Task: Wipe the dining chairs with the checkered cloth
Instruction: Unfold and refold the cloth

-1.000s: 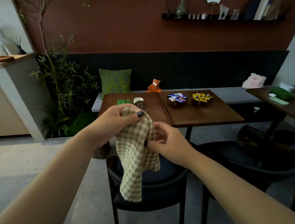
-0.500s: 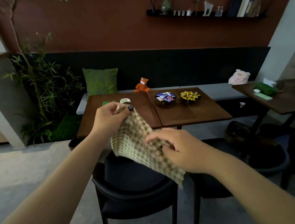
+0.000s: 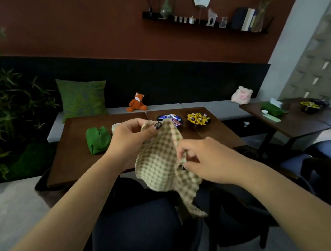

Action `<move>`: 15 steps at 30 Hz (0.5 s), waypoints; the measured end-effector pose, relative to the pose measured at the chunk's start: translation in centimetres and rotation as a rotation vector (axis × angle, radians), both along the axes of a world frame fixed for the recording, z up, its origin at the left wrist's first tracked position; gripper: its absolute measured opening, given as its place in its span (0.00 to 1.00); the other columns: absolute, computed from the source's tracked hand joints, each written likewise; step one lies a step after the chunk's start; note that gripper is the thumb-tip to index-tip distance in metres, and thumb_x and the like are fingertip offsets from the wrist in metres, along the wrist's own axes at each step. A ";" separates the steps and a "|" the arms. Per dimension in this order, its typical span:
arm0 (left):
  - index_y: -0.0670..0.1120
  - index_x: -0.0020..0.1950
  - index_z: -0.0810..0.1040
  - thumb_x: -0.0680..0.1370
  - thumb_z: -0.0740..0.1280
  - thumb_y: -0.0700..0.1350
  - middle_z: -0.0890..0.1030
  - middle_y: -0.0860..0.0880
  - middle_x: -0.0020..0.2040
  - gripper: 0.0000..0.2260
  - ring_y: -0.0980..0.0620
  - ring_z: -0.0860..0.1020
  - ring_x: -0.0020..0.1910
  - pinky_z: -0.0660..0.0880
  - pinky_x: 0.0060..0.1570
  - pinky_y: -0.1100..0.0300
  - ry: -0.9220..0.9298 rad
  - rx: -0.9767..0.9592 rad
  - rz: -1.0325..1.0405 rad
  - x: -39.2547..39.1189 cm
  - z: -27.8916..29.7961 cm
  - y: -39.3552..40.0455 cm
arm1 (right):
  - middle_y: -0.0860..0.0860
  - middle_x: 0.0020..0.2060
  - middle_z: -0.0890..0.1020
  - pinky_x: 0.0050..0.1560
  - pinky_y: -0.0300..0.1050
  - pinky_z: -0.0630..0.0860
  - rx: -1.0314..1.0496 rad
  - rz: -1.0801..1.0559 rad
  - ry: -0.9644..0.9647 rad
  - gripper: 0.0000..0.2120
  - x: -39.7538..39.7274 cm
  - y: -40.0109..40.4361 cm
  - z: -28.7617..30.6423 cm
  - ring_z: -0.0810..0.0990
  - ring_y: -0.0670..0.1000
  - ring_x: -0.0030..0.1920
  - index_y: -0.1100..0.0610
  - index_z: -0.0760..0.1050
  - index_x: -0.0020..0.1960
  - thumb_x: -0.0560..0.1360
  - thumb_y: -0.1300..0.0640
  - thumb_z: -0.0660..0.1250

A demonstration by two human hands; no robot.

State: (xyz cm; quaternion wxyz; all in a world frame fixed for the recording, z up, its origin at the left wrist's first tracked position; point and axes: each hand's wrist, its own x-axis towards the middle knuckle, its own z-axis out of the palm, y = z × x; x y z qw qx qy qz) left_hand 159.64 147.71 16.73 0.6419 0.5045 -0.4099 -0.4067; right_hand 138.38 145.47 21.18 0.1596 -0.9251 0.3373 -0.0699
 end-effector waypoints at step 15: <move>0.42 0.49 0.80 0.71 0.77 0.48 0.85 0.44 0.44 0.14 0.46 0.84 0.45 0.81 0.45 0.51 0.057 0.070 0.249 6.2 0.4 -3.7 | 0.56 0.43 0.79 0.54 0.57 0.73 -0.443 0.459 -0.709 0.05 9.8 -6.6 -2.4 0.79 0.60 0.50 0.65 0.72 0.40 0.70 0.69 0.67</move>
